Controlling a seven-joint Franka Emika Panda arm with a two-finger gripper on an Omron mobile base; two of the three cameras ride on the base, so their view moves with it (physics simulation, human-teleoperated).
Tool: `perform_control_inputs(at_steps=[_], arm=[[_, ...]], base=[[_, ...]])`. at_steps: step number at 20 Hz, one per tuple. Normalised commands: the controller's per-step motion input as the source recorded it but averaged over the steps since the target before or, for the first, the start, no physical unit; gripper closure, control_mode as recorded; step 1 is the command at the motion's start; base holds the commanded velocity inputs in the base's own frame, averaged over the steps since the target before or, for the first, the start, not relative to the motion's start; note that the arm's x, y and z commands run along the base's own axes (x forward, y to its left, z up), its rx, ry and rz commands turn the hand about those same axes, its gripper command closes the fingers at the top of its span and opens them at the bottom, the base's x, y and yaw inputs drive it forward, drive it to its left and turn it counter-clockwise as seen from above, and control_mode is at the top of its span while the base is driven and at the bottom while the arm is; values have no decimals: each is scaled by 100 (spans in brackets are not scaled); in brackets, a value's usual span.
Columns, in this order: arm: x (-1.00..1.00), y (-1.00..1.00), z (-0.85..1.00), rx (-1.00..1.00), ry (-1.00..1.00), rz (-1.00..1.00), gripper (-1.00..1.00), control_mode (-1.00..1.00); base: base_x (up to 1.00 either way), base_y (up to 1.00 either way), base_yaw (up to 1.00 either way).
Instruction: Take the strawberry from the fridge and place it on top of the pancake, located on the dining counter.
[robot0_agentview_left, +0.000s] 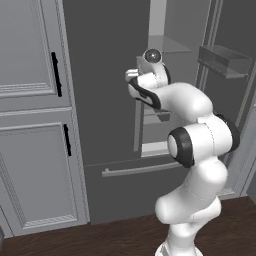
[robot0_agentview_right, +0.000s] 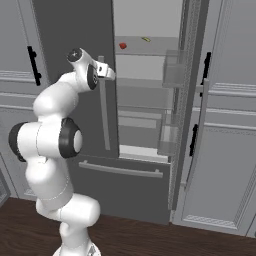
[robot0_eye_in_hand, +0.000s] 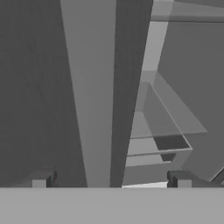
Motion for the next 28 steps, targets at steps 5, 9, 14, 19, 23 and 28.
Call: perform_control_inputs(at_steps=[5,9,14,19,23,28], arm=[[41,5,-4,3,-1,-1,-100,-100],[47,3,-13,1,0,0,-100,-100],[52,0,-15,0,-2,0,-100,-100],[45,0,-14,0,-9,0,-100,-100],[57,0,-22,0,-12,0,-100,-100],[32,0,-13,0,-9,0,100,-100]], base=[[0,0,0],[0,0,0],[0,0,0],[0,0,0],[0,0,0],[0,0,0]])
